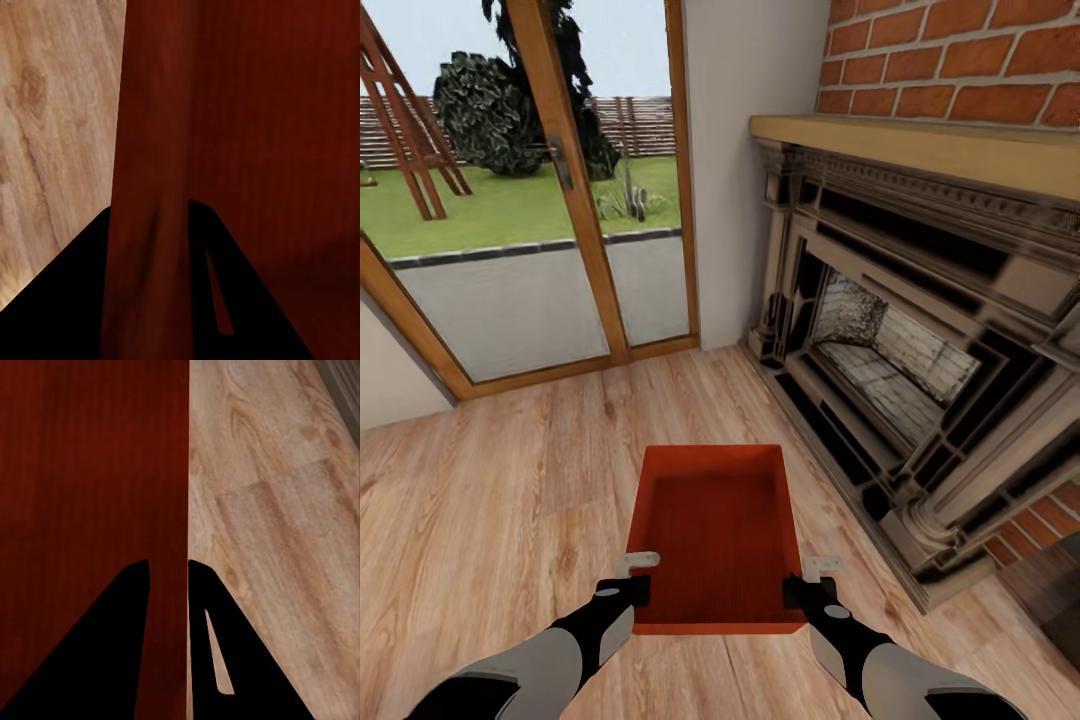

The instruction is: Move the two storage containers from the living room to the garage. In the garage, place one container on the floor and stack the other container on top of it (either order is fine).

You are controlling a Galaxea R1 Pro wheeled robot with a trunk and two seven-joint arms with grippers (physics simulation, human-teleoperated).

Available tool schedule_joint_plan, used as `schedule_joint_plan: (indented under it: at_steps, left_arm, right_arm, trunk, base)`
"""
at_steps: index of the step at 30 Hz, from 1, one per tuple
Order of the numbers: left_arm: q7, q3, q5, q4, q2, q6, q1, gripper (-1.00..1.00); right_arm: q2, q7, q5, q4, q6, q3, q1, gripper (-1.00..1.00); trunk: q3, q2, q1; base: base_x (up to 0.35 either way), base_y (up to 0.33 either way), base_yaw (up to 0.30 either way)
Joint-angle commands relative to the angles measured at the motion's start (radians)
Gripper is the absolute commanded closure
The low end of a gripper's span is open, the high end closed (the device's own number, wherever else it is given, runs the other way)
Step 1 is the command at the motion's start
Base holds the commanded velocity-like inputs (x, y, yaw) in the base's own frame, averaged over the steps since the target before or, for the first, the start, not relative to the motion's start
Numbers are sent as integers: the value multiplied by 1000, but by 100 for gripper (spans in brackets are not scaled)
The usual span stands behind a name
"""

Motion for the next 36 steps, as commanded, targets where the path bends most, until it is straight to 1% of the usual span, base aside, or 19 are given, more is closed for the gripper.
schedule_joint_plan:
  at_steps: [1,36]
  left_arm:
    - [22,1,12,3,12,-1,0,100]
    - [21,1,12,3,11,-1,0,100]
  right_arm:
    - [1,7,18,-7,-70,-46,-1,100]
    - [1,9,18,-8,-78,-46,-1,100]
  trunk:
    - [1,-1,0]
    - [57,-1,0]
  base:
    - [0,0,0]
    - [0,0,0]
